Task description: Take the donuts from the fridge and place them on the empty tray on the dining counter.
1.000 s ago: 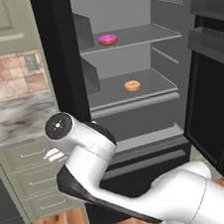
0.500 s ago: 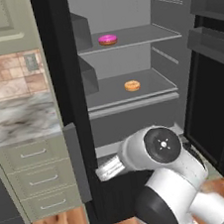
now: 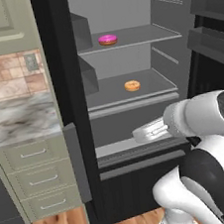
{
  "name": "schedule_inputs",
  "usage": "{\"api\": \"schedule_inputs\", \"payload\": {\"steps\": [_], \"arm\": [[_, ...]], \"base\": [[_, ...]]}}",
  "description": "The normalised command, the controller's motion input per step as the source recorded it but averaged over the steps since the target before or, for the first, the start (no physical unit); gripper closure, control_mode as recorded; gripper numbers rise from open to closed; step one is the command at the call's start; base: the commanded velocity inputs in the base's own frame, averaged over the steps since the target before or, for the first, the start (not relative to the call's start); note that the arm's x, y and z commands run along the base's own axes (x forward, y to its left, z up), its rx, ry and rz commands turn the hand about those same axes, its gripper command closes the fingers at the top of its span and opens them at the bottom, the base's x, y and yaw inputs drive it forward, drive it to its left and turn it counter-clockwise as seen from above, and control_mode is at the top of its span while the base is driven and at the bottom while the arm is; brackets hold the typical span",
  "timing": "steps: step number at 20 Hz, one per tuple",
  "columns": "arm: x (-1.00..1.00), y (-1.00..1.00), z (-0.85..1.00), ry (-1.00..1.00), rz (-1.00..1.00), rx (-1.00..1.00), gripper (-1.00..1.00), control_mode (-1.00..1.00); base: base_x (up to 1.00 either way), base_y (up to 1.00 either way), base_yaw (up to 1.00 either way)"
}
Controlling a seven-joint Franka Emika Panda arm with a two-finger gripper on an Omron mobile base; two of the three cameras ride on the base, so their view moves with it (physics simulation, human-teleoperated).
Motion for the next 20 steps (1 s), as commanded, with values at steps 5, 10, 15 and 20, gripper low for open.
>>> {"api": "schedule_inputs", "payload": {"steps": [5, 10, 15, 20], "arm": [[-0.04, -0.97, 0.05, -0.07, -0.02, 0.22, -1.0, -1.0], [0.0, -0.52, 0.0, -0.04, -0.01, 0.09, -1.0, -1.0], [0.03, -0.04, 0.0, 0.0, -0.03, 0.0, -1.0, -1.0], [0.15, 0.01, 0.0, 0.0, -0.2, 0.0, -1.0, -1.0]], "base": [[0.0, 0.0, 0.0], [0.0, 0.0, 0.0], [0.0, 0.0, 0.0], [0.0, 0.0, 0.0]]}}
